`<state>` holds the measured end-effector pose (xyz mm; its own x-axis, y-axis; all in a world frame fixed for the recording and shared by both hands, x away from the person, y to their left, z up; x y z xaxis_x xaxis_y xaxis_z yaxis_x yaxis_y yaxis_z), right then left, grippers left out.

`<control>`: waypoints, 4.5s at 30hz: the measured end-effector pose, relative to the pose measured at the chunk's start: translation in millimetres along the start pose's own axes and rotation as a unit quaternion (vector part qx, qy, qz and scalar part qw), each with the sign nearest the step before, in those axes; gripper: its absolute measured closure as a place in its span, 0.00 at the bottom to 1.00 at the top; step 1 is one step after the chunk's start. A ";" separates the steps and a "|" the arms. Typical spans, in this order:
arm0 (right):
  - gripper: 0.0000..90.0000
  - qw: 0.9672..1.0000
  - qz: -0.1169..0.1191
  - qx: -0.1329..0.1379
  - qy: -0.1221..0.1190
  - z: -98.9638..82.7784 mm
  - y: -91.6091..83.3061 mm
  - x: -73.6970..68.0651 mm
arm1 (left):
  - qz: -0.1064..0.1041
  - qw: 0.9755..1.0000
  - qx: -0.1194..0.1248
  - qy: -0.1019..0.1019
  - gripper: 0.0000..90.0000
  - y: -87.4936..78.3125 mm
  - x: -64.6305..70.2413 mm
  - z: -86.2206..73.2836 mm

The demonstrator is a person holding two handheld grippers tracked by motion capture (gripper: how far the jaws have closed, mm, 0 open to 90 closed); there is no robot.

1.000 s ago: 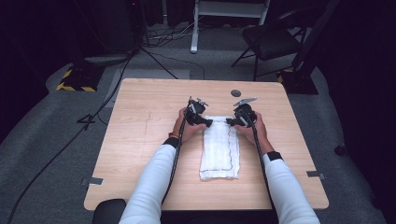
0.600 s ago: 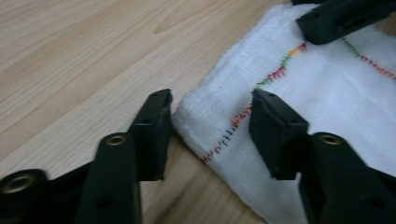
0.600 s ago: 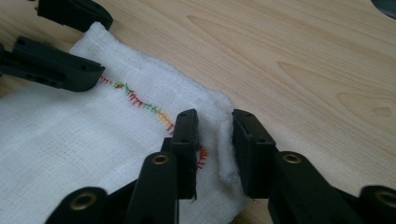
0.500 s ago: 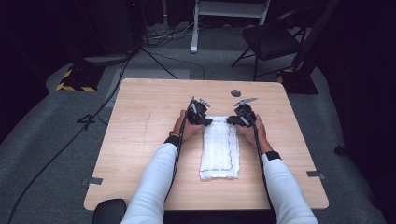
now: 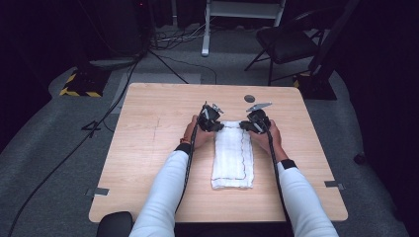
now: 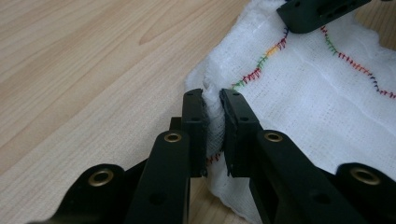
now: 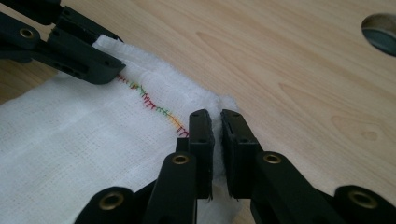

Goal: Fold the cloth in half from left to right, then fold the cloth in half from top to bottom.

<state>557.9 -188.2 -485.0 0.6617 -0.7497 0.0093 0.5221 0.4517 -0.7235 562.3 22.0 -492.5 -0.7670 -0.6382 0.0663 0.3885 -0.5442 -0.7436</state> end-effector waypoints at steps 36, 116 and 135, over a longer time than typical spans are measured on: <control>0.93 0.991 0.004 0.119 -0.057 6.3 -80.4 -24.4 | -0.005 0.991 0.096 0.097 0.90 -73.9 30.4 10.4; 0.94 0.975 0.149 -0.005 -0.163 -116.9 -106.8 -100.3 | -0.131 0.973 0.004 0.192 0.92 -83.6 120.8 -106.1; 0.87 0.975 0.145 0.025 -0.168 -115.4 -118.9 -100.3 | -0.136 0.970 0.010 0.201 0.78 -95.2 127.5 -103.5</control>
<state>367.3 -222.6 -479.6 0.9197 -0.3904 0.0407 0.3066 0.6499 -0.6954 374.6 48.8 -482.0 -0.9781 -0.2078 -0.0095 0.1506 -0.6759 -0.7214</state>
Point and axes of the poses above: each handheld gripper's, and its own axes: y roughly forward along the jaws, z roughly out of its top, x roughly to its right, the point moved 1 cm from there along y, roughly forward along the jaws
